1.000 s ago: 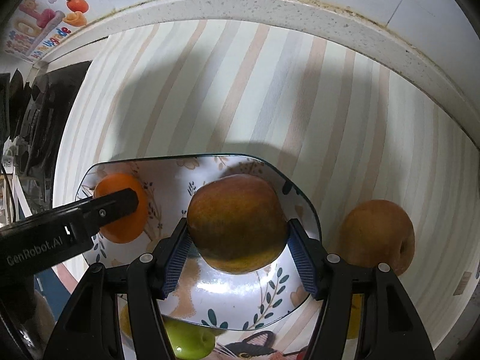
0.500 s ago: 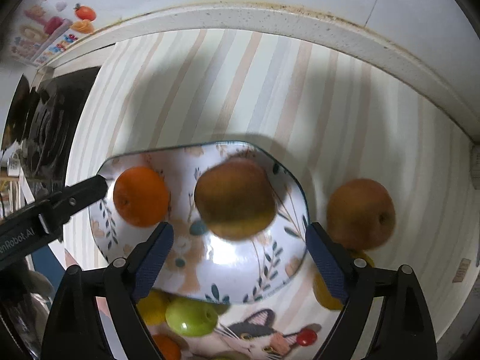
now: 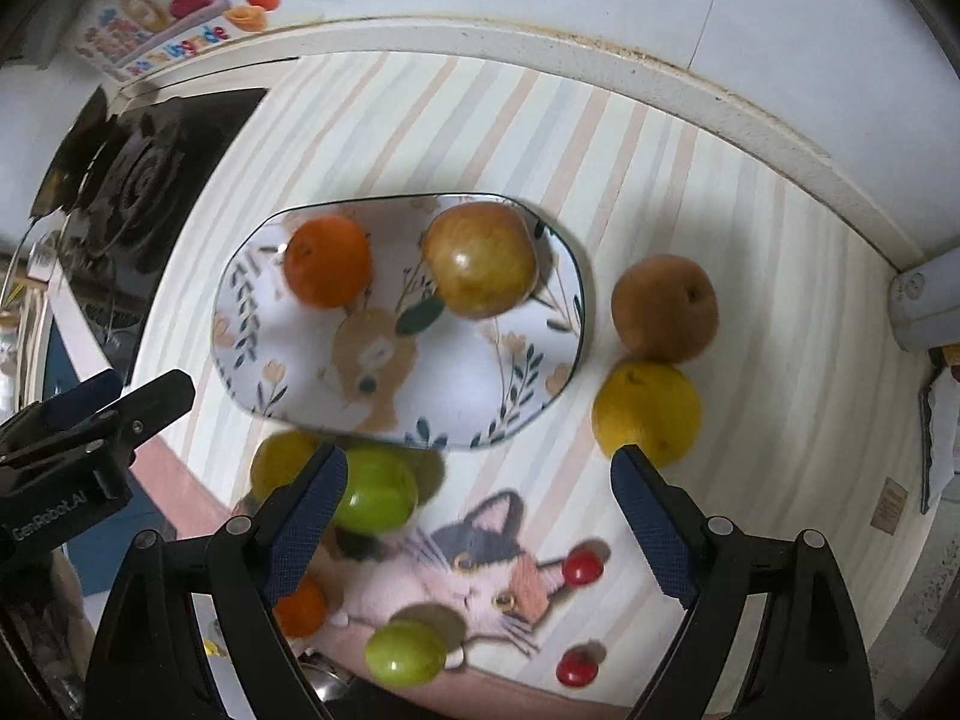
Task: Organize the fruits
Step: 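Lift both tools back toward the cat mat fruits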
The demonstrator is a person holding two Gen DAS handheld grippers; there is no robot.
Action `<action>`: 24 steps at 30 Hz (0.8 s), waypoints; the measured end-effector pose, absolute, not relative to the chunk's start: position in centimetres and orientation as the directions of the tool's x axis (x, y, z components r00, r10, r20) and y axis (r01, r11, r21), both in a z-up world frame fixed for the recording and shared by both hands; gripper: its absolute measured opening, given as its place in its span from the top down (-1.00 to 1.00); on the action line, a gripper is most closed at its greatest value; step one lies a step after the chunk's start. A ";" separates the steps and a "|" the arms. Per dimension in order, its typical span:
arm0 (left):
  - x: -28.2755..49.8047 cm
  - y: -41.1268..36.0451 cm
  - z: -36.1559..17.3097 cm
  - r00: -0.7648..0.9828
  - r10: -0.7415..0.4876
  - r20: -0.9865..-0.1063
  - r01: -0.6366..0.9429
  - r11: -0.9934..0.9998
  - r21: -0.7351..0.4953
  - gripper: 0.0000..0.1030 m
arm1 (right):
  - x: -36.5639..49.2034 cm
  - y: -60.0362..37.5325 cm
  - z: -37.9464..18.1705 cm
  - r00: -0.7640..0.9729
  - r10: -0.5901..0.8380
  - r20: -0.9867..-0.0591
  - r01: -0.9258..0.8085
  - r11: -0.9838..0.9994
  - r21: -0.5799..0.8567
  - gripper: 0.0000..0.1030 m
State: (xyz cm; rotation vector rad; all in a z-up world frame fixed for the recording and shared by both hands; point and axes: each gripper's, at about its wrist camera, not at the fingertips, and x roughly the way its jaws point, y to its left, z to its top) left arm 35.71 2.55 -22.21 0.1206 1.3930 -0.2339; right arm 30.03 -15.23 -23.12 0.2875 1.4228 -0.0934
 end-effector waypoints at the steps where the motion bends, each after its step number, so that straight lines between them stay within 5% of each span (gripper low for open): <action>1: 35.3 2.7 -22.0 0.164 -0.095 -0.982 0.232 0.971 -0.056 -0.65 | 29.7 -15.1 -22.7 0.157 0.102 -0.982 0.230 0.963 0.137 -0.78; 24: 25.3 4.9 -13.3 0.308 -0.164 -0.937 0.222 0.970 -0.097 -0.65 | 19.9 -12.7 -15.1 0.265 0.161 -0.951 0.158 0.965 0.208 -0.78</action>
